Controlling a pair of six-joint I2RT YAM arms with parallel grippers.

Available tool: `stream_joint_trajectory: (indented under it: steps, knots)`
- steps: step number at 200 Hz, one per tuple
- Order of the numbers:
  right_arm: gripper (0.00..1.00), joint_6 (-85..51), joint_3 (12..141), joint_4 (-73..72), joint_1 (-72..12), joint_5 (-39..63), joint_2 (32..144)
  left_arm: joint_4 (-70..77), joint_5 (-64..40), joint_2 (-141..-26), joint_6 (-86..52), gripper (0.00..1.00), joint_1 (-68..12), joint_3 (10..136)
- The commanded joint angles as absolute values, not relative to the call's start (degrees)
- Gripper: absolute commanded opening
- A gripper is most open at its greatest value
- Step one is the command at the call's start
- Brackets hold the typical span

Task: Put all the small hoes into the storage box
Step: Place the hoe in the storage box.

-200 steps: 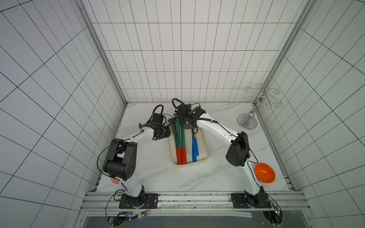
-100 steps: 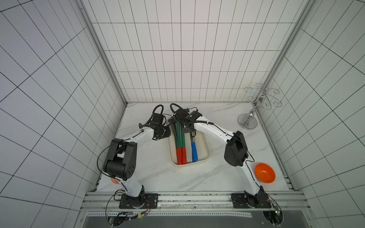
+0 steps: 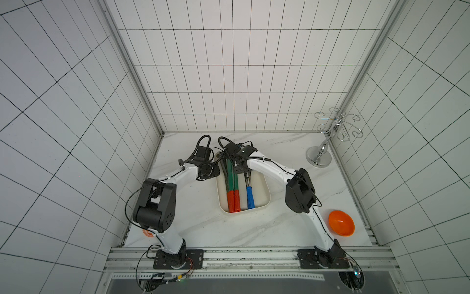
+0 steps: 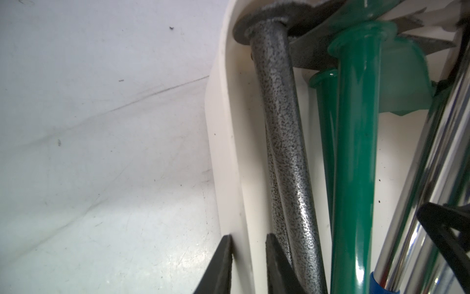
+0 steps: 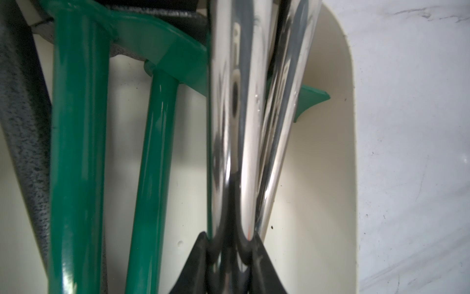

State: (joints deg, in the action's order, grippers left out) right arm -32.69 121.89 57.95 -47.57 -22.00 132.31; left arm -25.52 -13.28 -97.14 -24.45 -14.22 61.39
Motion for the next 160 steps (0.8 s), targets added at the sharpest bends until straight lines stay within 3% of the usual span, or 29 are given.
stream_joint_trajectory:
  steps: [1, 50, 117, 160]
  knots:
    - [0.00, -31.4, 121.0, 57.0, -47.5, -18.6, 133.9, -24.2, -13.5, -97.3, -24.1, 0.26, -14.6, 63.0]
    - [0.01, -31.7, 119.5, 56.8, -46.5, -18.3, 132.8, -24.9, -13.3, -97.0, -23.7, 0.26, -14.7, 63.5]
    - [0.29, -30.9, 119.9, 56.9, -44.8, -17.4, 130.3, -25.9, -13.2, -96.2, -23.4, 0.26, -14.6, 64.6]
    - [0.40, -30.2, 124.6, 58.8, -43.7, -17.1, 128.9, -26.3, -13.0, -95.8, -23.2, 0.26, -14.6, 64.7]
